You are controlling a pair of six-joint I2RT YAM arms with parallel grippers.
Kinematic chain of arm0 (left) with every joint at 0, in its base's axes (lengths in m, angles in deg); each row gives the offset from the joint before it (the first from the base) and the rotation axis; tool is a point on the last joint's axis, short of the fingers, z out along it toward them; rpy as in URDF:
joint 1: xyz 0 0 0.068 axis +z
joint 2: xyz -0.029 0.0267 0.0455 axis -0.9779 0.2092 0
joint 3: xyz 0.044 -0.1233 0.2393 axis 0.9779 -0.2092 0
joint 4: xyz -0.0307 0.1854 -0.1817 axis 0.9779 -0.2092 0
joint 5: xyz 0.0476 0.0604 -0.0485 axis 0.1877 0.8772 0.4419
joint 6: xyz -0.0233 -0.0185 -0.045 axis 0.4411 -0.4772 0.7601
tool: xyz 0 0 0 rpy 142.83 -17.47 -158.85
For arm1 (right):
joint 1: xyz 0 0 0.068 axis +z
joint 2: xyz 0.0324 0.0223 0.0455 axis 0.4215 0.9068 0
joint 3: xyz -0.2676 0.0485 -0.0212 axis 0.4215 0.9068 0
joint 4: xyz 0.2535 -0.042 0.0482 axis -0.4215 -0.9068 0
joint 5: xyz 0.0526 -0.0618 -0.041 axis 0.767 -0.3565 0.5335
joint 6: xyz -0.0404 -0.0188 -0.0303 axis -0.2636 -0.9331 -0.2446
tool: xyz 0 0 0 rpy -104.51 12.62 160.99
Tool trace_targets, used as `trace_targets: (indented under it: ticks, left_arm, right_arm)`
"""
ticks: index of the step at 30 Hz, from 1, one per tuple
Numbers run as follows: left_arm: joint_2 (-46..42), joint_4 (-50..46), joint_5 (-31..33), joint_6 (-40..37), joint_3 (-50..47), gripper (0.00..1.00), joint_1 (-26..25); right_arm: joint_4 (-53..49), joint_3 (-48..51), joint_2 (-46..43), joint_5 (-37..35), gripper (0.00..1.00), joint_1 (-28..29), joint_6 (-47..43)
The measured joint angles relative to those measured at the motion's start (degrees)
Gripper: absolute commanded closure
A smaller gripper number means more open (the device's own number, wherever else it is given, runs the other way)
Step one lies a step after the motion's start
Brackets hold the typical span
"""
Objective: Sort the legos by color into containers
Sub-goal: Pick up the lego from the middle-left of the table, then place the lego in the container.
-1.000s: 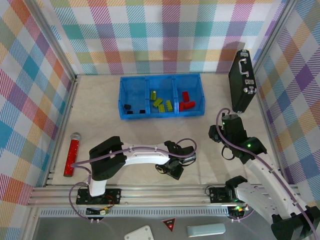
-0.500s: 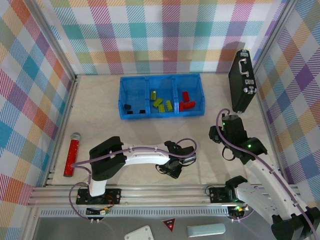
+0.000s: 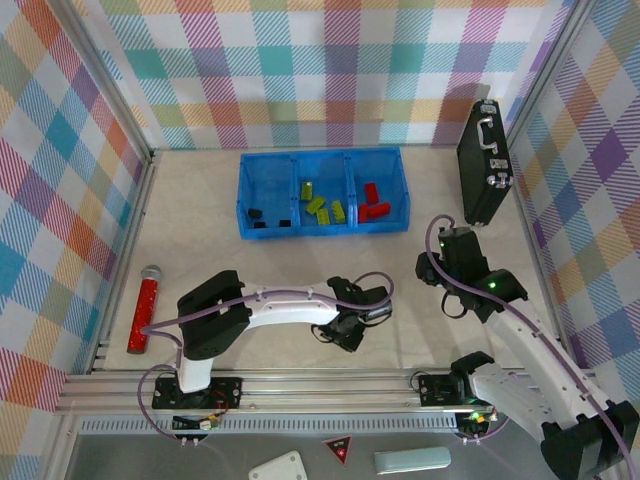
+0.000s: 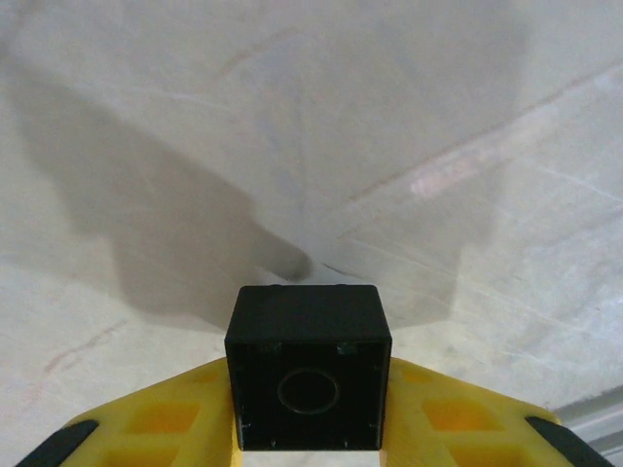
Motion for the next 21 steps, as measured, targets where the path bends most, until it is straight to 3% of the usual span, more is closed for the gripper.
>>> trace_targets:
  ticks: [21]
  left_arm:
    - [-15.12,1.81,0.63,-11.93,-7.06,0.65,21.57]
  right_arm:
    - [0.39,-4.74,12.0,2.47,0.63,0.0,0.22]
